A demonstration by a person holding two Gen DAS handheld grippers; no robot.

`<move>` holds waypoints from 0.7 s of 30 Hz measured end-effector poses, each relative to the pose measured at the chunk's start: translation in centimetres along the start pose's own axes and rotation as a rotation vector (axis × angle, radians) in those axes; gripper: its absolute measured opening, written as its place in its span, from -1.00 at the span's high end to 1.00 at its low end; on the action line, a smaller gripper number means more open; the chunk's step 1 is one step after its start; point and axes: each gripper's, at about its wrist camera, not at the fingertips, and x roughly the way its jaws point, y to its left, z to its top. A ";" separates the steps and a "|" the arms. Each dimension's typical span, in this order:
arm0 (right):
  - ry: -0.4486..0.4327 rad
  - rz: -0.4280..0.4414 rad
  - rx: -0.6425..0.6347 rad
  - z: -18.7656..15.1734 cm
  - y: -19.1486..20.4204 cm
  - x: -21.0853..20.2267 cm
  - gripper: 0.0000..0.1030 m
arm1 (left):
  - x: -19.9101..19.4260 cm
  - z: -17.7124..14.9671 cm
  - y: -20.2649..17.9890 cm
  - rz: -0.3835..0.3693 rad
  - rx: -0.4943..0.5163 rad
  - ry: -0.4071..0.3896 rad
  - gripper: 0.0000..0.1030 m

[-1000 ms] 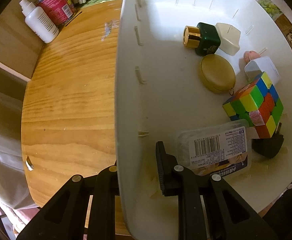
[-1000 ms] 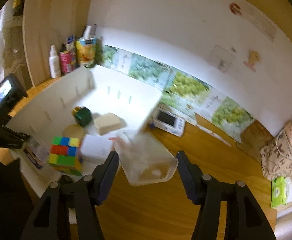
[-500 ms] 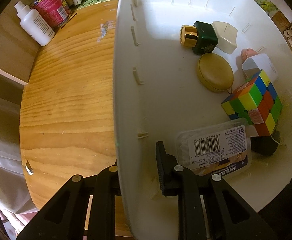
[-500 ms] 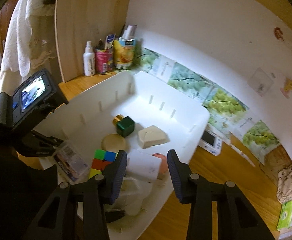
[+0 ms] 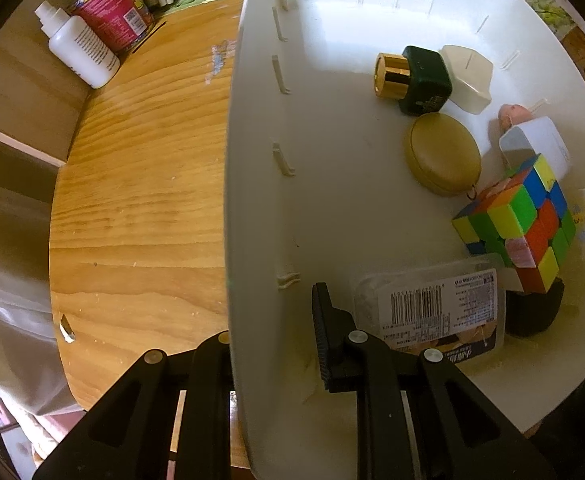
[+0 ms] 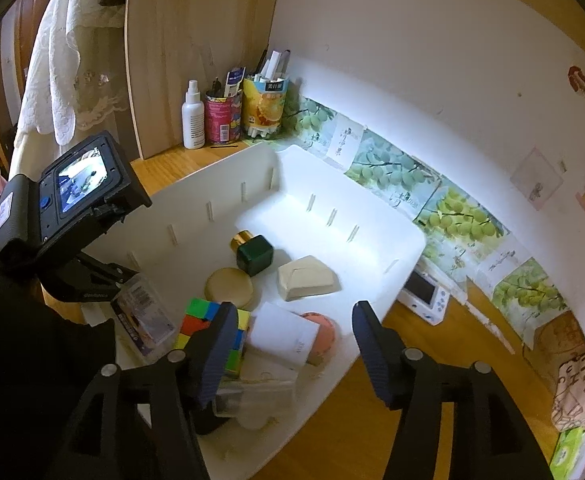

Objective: Organize rigid objects
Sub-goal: 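Move the right tool toward the white digital device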

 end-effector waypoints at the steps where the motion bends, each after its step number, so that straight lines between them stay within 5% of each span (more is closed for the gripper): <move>1: -0.001 -0.010 -0.008 -0.1 -0.5 -0.1 -0.23 | 0.1 0.1 -0.1 0.004 -0.007 0.004 0.62; 21: 0.023 -0.133 -0.127 -1.7 -12.5 3.7 -0.36 | 0.7 1.5 -1.0 0.075 -0.113 0.055 0.59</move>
